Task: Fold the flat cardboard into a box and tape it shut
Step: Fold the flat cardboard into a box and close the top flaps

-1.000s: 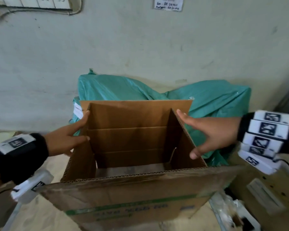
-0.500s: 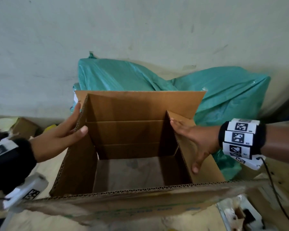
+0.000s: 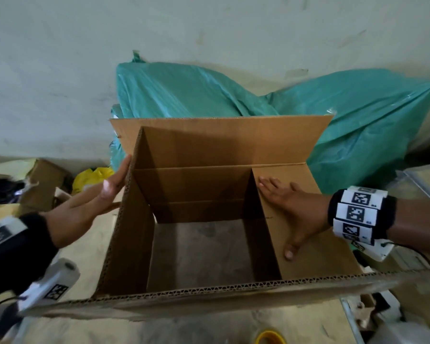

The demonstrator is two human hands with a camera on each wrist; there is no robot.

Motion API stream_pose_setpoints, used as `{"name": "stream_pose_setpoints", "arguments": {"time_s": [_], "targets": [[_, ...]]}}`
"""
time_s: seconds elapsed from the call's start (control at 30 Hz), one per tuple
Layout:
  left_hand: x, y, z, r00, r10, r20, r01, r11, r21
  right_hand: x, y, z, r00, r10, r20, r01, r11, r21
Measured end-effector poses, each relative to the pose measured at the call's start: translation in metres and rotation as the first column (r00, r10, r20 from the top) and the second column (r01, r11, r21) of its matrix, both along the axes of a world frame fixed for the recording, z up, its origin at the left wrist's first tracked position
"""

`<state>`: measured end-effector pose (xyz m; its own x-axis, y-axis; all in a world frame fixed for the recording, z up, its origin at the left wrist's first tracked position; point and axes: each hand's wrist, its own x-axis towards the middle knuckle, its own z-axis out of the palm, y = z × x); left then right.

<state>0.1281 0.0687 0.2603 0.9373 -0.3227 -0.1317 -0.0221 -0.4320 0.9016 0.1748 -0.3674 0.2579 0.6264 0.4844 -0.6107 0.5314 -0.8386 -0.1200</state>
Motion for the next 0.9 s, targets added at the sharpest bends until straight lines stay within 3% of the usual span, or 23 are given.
{"name": "stream_pose_setpoints", "arguments": {"time_s": [0.07, 0.17, 0.37, 0.53, 0.67, 0.73, 0.83, 0.9], "targets": [[-0.001, -0.015, 0.008, 0.987, -0.116, 0.113, 0.091, 0.974, 0.206, -0.001, -0.001, 0.002, 0.999, -0.027, -0.033, 0.028, 0.999, 0.028], [0.006, -0.022, -0.003, 0.926, -0.333, 0.180, 0.200, 0.835, 0.513, 0.000, -0.002, -0.002, 0.999, -0.019, -0.027, 0.019, 1.000, 0.012], [0.031, -0.035, -0.023, 0.922, -0.385, 0.026, 0.255, 0.658, 0.708, 0.004, -0.003, -0.009, 1.000, -0.004, -0.007, 0.004, 1.000, 0.029], [0.037, -0.039, -0.038, 0.915, -0.402, 0.001, 0.226, 0.518, 0.825, 0.006, -0.007, -0.016, 1.000, 0.000, -0.010, 0.000, 0.999, 0.035], [0.033, -0.040, -0.049, 0.895, -0.447, -0.015, 0.190, 0.348, 0.918, 0.005, -0.006, -0.016, 1.000, 0.004, -0.010, -0.003, 1.000, 0.019], [0.031, -0.039, -0.051, 0.899, -0.437, 0.004, 0.166, 0.351, 0.921, 0.005, -0.006, -0.016, 1.000, 0.014, -0.006, -0.014, 1.000, 0.013], [0.022, -0.039, -0.046, 0.896, -0.429, 0.118, 0.101, 0.454, 0.885, 0.006, -0.007, -0.010, 0.999, 0.045, 0.009, -0.046, 0.997, 0.056], [0.014, -0.042, -0.042, 0.795, -0.543, 0.270, 0.021, 0.469, 0.883, 0.007, -0.005, 0.001, 0.991, 0.114, 0.073, -0.120, 0.989, 0.086]]}}
